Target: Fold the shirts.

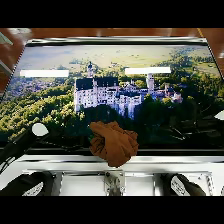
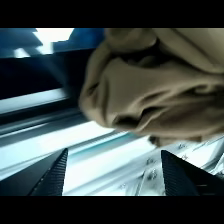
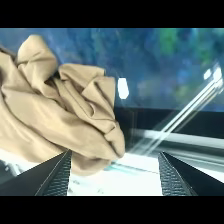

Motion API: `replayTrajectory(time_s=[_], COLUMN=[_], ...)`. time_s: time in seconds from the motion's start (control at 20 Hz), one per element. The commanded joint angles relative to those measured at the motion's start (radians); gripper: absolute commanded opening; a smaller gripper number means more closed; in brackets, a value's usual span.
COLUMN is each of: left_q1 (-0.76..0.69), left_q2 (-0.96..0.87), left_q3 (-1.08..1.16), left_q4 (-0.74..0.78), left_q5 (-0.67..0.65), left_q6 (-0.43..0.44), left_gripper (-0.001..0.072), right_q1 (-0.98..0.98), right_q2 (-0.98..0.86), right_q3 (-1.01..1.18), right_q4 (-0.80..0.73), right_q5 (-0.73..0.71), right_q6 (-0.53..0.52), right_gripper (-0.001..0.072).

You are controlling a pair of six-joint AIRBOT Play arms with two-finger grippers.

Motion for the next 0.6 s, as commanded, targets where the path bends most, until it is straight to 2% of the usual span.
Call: replayTrajectory(time_s=[0.0, 0.1, 0.15, 0.2, 0.25, 0.3, 0.4, 0.55], left_q1=[-0.126, -0.157, -0.159, -0.158, -0.158, -0.158, -0.158, -0.158], left_q2=[-0.081, -0.144, -0.167, -0.182, -0.187, -0.186, -0.181, -0.181], left_q3=[-0.065, -0.065, -0.064, -0.064, -0.064, -0.06, -0.05, -0.03], left_q4=[-0.104, -0.152, -0.179, -0.193, -0.198, -0.197, -0.198, -0.196], left_q5=[0.192, 0.258, 0.278, 0.289, 0.294, 0.291, 0.284, 0.269], left_q6=[0.003, 0.004, 0.005, 0.004, 0.004, 0.005, 0.034, 0.061], left_gripper=[0.072, 0.072, 0.0672, 0.0453, 0.0265, 0.0133, 0.0039, 0.0038], right_q1=[0.022, 0.103, 0.158, 0.206, 0.255, 0.292, 0.367, 0.479], right_q2=[-0.101, -0.124, -0.136, -0.15, -0.169, -0.188, -0.243, -0.319], right_q3=[-0.017, -0.043, -0.054, -0.059, -0.059, -0.059, -0.059, -0.059], right_q4=[0.027, 0.023, 0.014, 0.002, -0.013, -0.023, -0.022, -0.017], right_q5=[-0.003, -0.031, -0.053, -0.076, -0.097, -0.115, -0.134, -0.159], right_q6=[-0.013, -0.025, -0.031, -0.03, -0.027, -0.013, 0.008, 0.008], right_gripper=[0.0654, 0.0655, 0.0654, 0.0655, 0.0655, 0.0655, 0.0655, 0.0655])
